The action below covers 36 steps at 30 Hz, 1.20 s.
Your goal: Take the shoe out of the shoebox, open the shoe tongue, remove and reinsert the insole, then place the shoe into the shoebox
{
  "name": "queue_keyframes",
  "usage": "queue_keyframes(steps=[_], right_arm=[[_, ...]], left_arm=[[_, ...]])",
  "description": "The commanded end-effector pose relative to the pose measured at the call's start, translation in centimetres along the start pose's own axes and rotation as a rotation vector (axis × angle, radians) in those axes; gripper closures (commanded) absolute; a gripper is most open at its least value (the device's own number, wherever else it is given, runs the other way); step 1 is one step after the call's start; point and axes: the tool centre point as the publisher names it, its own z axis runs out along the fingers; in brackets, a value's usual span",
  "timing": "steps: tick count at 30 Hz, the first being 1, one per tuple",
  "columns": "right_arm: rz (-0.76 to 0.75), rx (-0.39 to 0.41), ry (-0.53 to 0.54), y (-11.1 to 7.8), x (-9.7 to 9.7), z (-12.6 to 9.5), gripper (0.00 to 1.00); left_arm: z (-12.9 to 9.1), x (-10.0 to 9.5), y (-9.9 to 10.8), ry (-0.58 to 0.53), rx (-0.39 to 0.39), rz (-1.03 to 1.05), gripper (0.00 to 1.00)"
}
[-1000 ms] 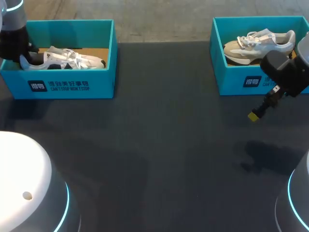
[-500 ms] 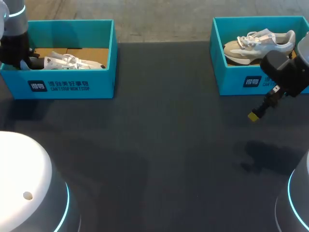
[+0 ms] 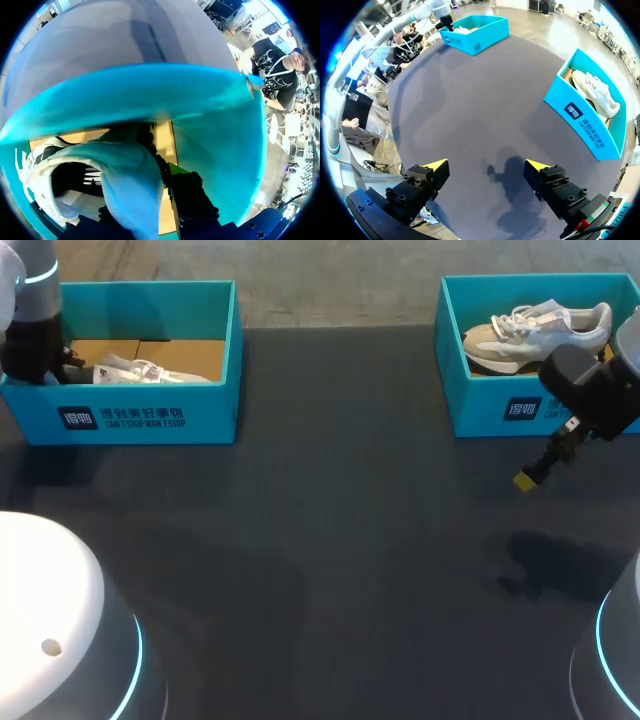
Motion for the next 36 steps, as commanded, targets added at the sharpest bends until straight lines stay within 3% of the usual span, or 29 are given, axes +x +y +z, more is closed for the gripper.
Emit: queue_keyframes(steps=[1, 11, 12, 14, 15, 23, 36], right_arm=[[0.002, 0.004, -0.001, 0.1, 0.0, 0.1, 0.00], [0.002, 0.004, -0.001, 0.1, 0.0, 0.1, 0.00], [0.002, 0.004, -0.001, 0.1, 0.0, 0.1, 0.00], [0.002, 0.004, -0.001, 0.1, 0.0, 0.1, 0.00], [0.002, 0.004, -0.001, 0.1, 0.0, 0.1, 0.00], [0.002, 0.004, -0.001, 0.1, 0.0, 0.1, 0.00], [0.002, 0.004, -0.001, 0.1, 0.0, 0.1, 0.00]], left_arm=[[0.5, 0.0, 0.5, 0.002, 0.014, 0.001, 1.00], [1.1, 0.0, 0.6, 0.012, 0.039, 0.010, 0.99], [1.1, 0.0, 0.6, 0.011, 0.039, 0.007, 0.76], [1.1, 0.1, 0.5, 0.011, 0.038, 0.005, 0.07], [1.1, 0.1, 0.5, 0.009, 0.039, 0.004, 0.00], [0.1, 0.0, 0.4, -0.029, 0.036, 0.014, 0.00], [-4.8, 0.3, 0.8, -0.084, -0.010, -0.001, 0.00]])
